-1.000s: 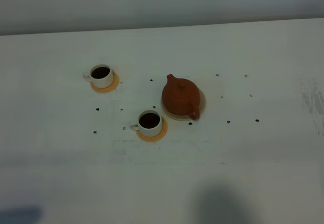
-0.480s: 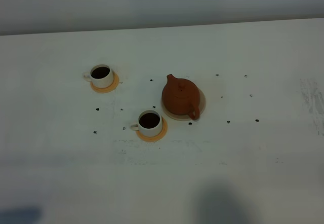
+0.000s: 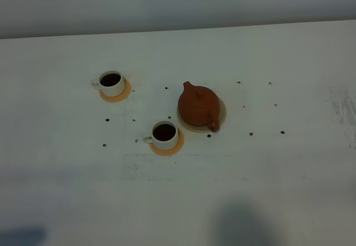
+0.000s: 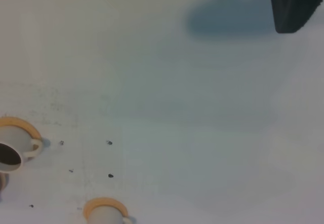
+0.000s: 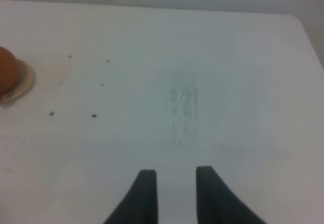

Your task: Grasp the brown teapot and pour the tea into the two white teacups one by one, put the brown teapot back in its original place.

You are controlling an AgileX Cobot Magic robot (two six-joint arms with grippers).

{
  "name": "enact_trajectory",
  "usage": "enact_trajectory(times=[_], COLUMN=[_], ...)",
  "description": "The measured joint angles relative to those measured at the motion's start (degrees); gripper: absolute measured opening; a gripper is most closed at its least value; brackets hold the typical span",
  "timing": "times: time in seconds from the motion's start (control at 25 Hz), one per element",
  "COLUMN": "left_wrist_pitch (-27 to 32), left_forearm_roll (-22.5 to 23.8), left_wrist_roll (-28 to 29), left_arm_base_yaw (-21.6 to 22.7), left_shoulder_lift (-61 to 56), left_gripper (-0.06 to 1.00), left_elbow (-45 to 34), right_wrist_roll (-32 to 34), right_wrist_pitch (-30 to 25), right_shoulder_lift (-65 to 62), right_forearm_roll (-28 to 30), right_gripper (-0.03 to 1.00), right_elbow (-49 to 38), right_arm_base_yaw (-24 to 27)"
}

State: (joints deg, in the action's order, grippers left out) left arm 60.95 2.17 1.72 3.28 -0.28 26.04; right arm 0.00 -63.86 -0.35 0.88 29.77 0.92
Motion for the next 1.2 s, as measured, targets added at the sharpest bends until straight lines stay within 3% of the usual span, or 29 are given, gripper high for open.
enact_trajectory(times=[1.2], left_wrist_pitch=[0.0], left_forearm_roll=[0.0], left_wrist_roll=[0.0], left_arm_base_yaw=[0.0], left_shoulder_lift=[0.0], left_gripper=[0.35], left_elbow=[0.0], right_wrist_roll=[0.0], right_wrist_pitch=[0.0], right_shoulder_lift=[0.0], right_forearm_roll=[-0.4], right_gripper=[0.18], right_elbow=[0.0], right_arm_base_yaw=[0.0])
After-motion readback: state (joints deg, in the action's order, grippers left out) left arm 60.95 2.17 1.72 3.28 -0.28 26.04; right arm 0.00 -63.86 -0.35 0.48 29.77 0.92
